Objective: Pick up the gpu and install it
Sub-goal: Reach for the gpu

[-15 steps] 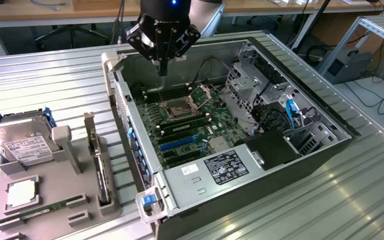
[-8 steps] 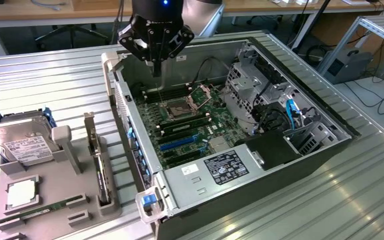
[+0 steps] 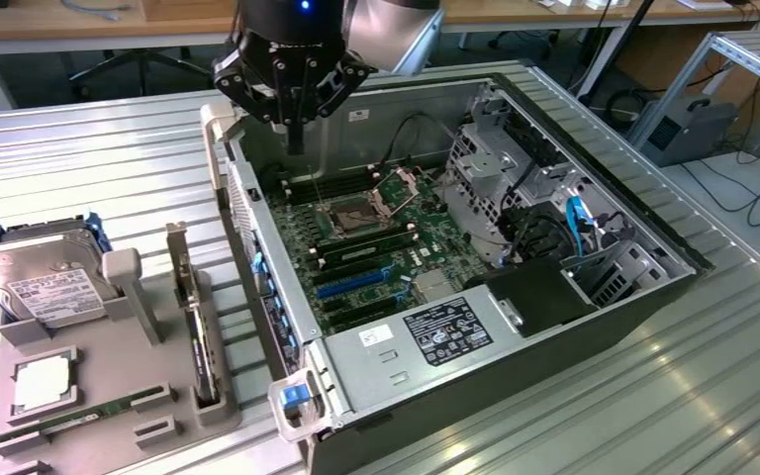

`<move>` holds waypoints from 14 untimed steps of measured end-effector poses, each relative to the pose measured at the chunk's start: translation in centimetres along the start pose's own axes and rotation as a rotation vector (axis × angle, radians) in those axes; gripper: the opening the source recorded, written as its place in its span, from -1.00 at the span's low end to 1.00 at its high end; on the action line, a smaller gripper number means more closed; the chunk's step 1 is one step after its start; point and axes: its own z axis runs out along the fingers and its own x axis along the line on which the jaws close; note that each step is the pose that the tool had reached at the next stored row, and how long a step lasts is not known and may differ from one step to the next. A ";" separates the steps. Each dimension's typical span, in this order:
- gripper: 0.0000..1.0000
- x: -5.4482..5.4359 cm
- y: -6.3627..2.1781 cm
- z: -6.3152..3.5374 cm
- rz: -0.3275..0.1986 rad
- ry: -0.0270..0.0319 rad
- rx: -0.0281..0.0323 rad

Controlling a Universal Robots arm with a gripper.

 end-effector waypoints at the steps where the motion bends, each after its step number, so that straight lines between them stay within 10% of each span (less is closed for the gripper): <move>1: -0.79 0.2 -0.02 -0.01 0.000 0.0000 0.0000; 14: -0.79 2.7 -0.21 -0.07 0.000 -0.0001 -0.0001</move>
